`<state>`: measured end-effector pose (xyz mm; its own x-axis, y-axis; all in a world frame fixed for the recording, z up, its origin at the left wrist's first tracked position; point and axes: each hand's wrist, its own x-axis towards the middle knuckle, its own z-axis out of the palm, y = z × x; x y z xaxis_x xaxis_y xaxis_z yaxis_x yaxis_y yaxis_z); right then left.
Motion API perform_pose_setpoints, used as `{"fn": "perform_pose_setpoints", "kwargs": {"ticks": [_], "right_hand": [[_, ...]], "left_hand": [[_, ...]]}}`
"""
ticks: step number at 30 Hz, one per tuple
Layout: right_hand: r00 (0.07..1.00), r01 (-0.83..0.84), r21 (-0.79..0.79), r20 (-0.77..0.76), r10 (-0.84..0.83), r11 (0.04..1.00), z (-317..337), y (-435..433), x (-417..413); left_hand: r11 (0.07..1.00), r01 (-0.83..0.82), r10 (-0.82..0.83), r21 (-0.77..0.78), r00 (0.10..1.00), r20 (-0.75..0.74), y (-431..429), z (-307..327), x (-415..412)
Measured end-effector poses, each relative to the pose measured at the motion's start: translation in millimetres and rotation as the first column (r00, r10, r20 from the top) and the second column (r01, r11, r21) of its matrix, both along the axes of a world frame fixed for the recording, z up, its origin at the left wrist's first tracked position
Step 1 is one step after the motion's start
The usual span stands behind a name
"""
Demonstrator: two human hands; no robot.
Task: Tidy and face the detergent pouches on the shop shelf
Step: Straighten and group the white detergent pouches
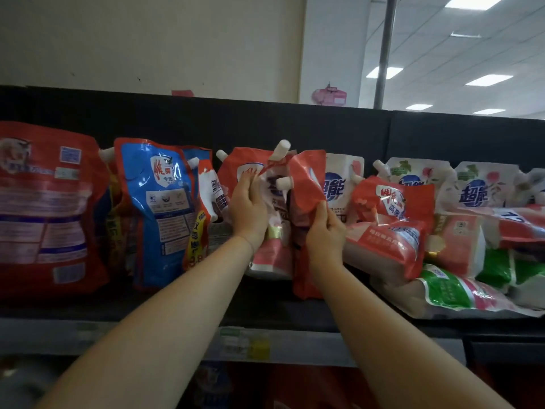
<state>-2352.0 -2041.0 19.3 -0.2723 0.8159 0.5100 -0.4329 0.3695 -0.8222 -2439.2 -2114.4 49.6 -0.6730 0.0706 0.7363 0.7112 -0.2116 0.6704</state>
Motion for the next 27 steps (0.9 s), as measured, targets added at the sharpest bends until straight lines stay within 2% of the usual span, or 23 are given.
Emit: {"fn": "perform_pose_setpoints", "kwargs": {"ticks": [2, 4, 7, 11, 14, 18, 24, 27], "right_hand": [[0.999, -0.047, -0.021, -0.002, 0.047, 0.999, -2, -3, -7], [0.994, -0.088, 0.001, 0.071, 0.088, 0.996, -2, 1, -12], [0.965, -0.116, 0.124, 0.247, 0.083, 0.985, 4, 2, -8], [0.918, -0.137, 0.268, 0.396, 0.02, 0.954, 8, -1, 4], [0.9, -0.156, 0.305, 0.437, 0.008, 0.939, 7, 2, 12], [0.88, -0.16, 0.331, 0.474, -0.017, 0.93, 2, 7, 18], [0.893, -0.149, 0.413, 0.446, -0.057, 0.899, 5, 19, 40], [0.876, -0.176, 0.416, 0.479, -0.051, 0.892, 7, 31, 56]], "left_hand": [[0.999, -0.048, 0.048, 0.004, 0.998, -0.033, -6, -8, -5], [0.996, -0.082, 0.078, -0.048, 0.994, -0.078, -11, -10, -6], [0.986, -0.135, 0.12, -0.099, 0.982, -0.145, -19, -7, 4], [0.932, -0.361, 0.342, -0.044, 0.91, -0.233, -31, -15, 20], [0.873, -0.488, 0.466, 0.009, 0.826, -0.317, -36, -24, 29], [0.794, -0.608, 0.563, 0.0, 0.737, -0.374, -42, -28, 41], [0.695, -0.718, 0.562, -0.049, 0.584, -0.586, -37, -24, 68], [0.632, -0.773, 0.587, -0.059, 0.527, -0.614, -24, -28, 79]]}}
